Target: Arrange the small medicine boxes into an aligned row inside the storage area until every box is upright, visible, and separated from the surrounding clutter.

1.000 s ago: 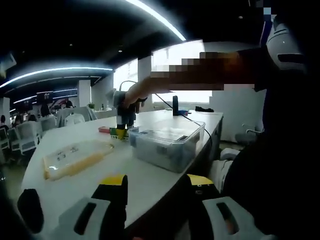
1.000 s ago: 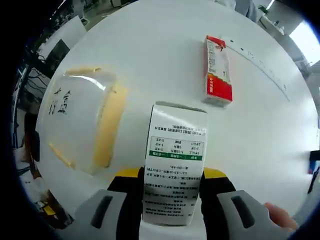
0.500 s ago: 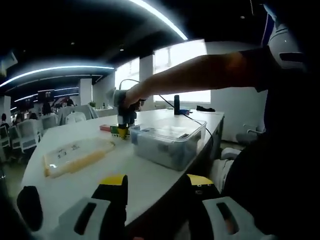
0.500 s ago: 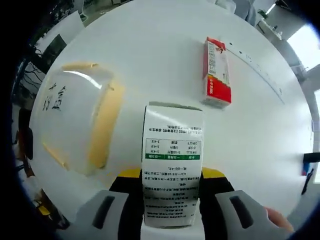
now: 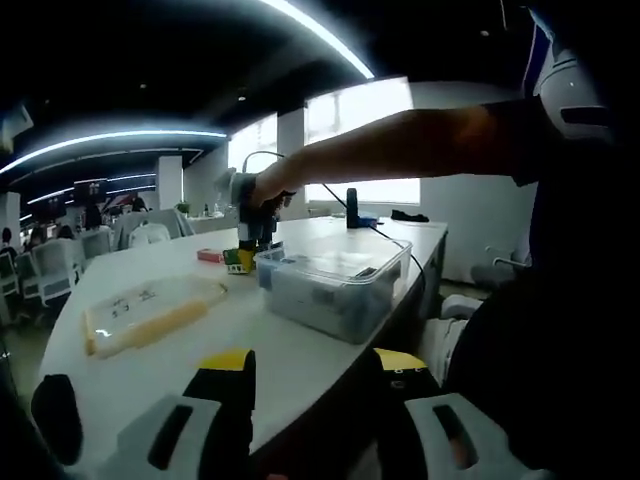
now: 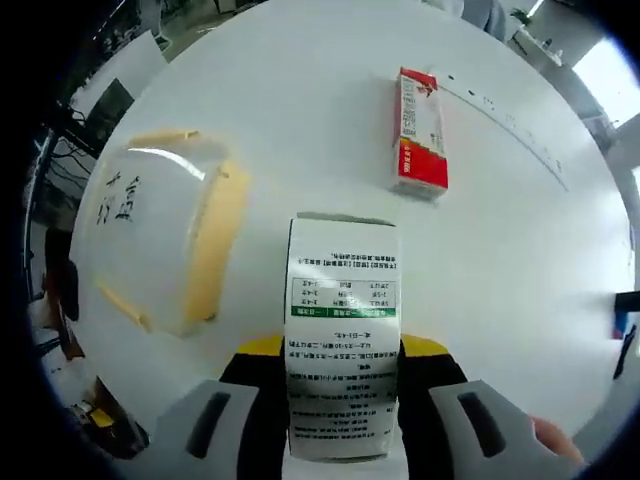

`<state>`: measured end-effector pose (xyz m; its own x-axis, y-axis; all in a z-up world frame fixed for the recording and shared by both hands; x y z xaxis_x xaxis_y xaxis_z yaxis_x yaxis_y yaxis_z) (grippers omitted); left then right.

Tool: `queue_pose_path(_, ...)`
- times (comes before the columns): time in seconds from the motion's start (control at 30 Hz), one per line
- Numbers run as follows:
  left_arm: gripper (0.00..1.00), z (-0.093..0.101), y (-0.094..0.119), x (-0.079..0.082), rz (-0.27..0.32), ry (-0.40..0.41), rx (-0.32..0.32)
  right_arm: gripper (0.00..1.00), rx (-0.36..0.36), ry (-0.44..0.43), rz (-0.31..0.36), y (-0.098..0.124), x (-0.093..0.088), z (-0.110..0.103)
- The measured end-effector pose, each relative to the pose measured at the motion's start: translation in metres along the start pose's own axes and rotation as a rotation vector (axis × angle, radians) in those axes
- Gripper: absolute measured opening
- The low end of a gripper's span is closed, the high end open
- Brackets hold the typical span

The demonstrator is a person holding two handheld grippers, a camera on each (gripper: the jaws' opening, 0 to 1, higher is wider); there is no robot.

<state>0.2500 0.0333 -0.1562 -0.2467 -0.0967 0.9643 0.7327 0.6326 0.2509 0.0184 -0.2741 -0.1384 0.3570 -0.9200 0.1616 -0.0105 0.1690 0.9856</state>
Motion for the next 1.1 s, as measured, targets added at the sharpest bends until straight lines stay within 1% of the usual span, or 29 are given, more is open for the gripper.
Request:
queue_pose_path(0.1,0.45,0.001,-0.001,0.002,0.004,-0.001,-0.007,0.38,0.013,-0.009,0.003,0.007,-0.002,0.003)
queue_pose_path(0.2,0.45,0.002,-0.002,0.005,0.005,-0.008,-0.009,0.38,0.018,-0.003,-0.010,0.012,-0.007,0.007)
queue_pose_path(0.23,0.45,0.002,-0.002,0.005,0.006,-0.009,-0.009,0.38,0.020,-0.004,-0.013,0.013,-0.005,0.008)
queue_pose_path(0.27,0.45,0.002,-0.002,0.007,0.009,-0.011,-0.012,0.38,0.028,-0.009,-0.019,0.013,0.001,0.012)
queue_pose_path(0.37,0.45,0.002,-0.003,0.007,0.003,-0.017,-0.015,0.38,0.033,-0.005,-0.013,0.017,-0.002,0.015)
queue_pose_path(0.47,0.45,0.002,-0.004,0.007,0.001,-0.016,-0.016,0.38,0.034,-0.011,-0.002,0.024,0.001,0.023)
queue_pose_path(0.53,0.45,0.002,-0.005,0.008,0.007,-0.014,-0.014,0.38,0.048,-0.013,0.000,0.029,0.006,0.030)
queue_pose_path(0.63,0.45,0.004,-0.007,0.009,0.004,-0.016,-0.018,0.38,0.067,-0.015,0.005,0.039,0.001,0.033)
queue_pose_path(0.73,0.45,0.005,-0.009,0.009,0.002,-0.015,-0.024,0.38,0.101,-0.025,0.003,0.047,-0.004,0.037)
queue_pose_path(0.83,0.45,0.006,-0.012,0.009,0.002,-0.016,-0.030,0.38,0.124,-0.026,-0.002,0.055,-0.014,0.041)
queue_pose_path(0.93,0.45,0.007,-0.013,0.009,0.002,-0.016,-0.035,0.38,0.140,-0.019,0.005,0.063,-0.024,0.043)
queue_pose_path(1.1,0.45,0.007,-0.014,0.010,0.001,-0.018,-0.035,0.38,0.151,0.010,0.010,0.075,-0.035,0.045)
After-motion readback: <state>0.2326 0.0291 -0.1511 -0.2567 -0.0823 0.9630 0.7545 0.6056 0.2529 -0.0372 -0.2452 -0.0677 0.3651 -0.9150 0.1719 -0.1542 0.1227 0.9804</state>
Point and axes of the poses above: the point that each gripper's makers call its tool centre point, and the gripper's own axes: y roughly backward along the fingers, z roughly to its right, x roughly out of its top, the point moved 8 cm from there along y, roughly backward along the fingers, and after that the axes turned 3 degrees about -y, right-handed, at the moved point
